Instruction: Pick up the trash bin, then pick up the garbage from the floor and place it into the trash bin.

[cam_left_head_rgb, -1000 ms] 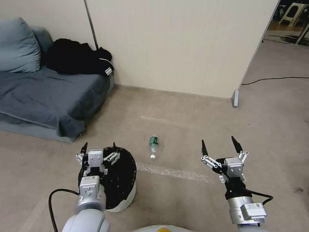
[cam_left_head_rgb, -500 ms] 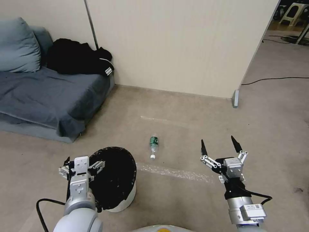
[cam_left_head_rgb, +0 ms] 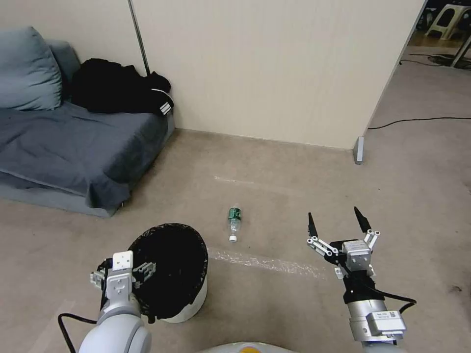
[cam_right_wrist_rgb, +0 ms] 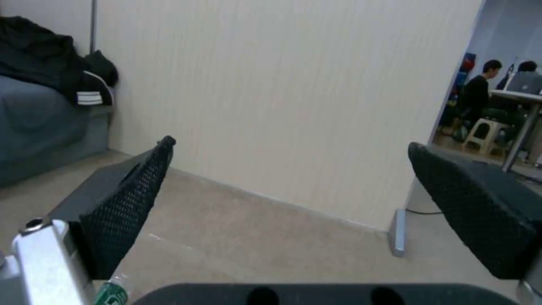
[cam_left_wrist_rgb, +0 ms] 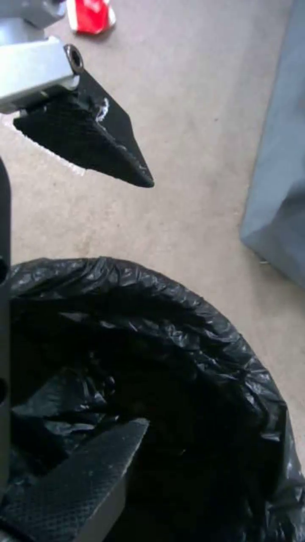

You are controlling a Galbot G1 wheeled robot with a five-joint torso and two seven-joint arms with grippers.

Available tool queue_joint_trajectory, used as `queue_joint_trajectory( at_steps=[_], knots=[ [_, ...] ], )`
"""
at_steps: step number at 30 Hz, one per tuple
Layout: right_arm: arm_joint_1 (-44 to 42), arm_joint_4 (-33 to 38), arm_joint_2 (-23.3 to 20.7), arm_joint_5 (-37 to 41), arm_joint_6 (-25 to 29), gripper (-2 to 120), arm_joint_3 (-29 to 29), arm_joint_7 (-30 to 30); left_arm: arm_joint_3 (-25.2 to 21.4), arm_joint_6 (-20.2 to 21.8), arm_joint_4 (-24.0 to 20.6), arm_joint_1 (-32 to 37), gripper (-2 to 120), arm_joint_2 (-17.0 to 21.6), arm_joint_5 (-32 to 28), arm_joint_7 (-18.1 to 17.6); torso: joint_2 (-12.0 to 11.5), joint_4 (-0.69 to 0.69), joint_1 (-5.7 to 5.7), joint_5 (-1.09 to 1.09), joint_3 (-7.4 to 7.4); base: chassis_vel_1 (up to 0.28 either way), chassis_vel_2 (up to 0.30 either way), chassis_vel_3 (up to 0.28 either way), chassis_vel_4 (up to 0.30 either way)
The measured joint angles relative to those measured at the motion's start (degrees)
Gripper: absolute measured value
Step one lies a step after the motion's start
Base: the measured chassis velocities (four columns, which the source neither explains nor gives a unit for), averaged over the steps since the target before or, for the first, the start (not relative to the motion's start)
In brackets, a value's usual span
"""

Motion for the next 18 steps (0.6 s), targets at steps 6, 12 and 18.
queue_joint_trajectory(
  at_steps=[6, 12, 18],
  knots=[
    [0.0, 0.0, 0.0, -0.1, 0.0, 100, 0.1, 0.0, -1.5, 0.0, 2.1, -1.2, 100, -0.2, -2.5, -0.3, 0.0, 0.0, 0.0, 0.0, 0.0, 0.0, 0.0, 0.0, 0.0],
    [0.0, -0.2, 0.0, -0.6, 0.1, 100, 0.2, -0.1, -2.3, 0.0, 4.3, -1.8, 100, -0.4, -5.7, 0.1, 0.0, 0.0, 0.0, 0.0, 0.0, 0.0, 0.0, 0.0, 0.0],
    [0.0, -0.3, 0.0, -0.8, 0.1, 100, 0.2, -0.1, -2.4, -0.1, 5.6, -2.4, 100, -0.6, -7.4, 0.2, 0.0, 0.01, 0.0, 0.0, 0.0, 0.0, 0.0, 0.0, 0.0]
  ],
)
